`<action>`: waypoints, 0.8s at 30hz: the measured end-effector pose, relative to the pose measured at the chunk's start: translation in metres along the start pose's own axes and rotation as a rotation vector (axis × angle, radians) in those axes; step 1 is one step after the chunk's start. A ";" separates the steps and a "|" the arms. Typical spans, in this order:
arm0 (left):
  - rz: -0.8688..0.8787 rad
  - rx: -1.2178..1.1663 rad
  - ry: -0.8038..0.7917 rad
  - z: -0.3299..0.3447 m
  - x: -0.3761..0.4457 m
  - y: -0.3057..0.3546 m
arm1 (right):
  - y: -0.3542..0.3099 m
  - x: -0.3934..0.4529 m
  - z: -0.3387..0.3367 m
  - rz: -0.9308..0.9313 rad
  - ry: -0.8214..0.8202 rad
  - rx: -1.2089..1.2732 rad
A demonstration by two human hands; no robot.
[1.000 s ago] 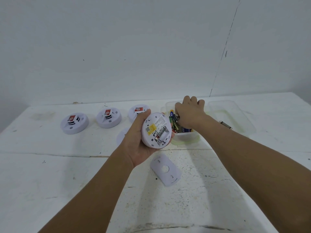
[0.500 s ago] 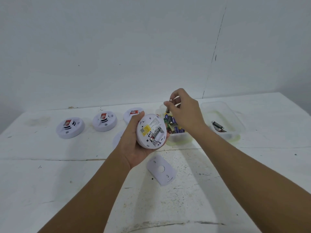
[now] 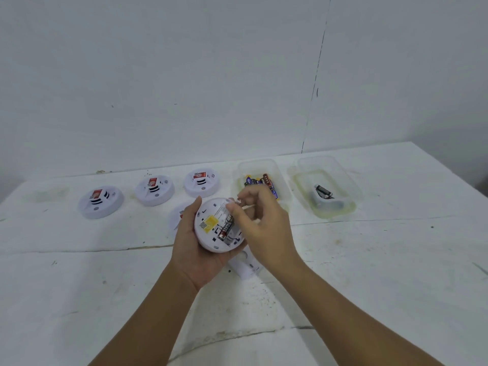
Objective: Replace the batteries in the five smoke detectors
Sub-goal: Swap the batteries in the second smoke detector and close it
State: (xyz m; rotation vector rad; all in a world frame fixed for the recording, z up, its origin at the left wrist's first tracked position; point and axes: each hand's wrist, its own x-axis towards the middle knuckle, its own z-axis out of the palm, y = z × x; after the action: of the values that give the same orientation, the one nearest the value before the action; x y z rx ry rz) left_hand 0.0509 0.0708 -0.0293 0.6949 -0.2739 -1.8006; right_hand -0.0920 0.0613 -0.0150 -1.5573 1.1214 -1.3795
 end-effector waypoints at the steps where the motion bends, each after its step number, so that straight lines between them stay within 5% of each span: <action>1: -0.004 -0.029 -0.004 -0.004 -0.002 -0.003 | 0.005 -0.008 -0.001 0.004 0.000 0.018; 24: -0.125 0.014 -0.028 -0.024 -0.002 -0.017 | 0.061 -0.047 -0.021 0.259 0.013 0.516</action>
State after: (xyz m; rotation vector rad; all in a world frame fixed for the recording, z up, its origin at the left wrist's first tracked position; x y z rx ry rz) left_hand 0.0513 0.0827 -0.0564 0.7109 -0.2671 -1.9304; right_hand -0.1220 0.0860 -0.0848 -0.9990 0.8485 -1.3646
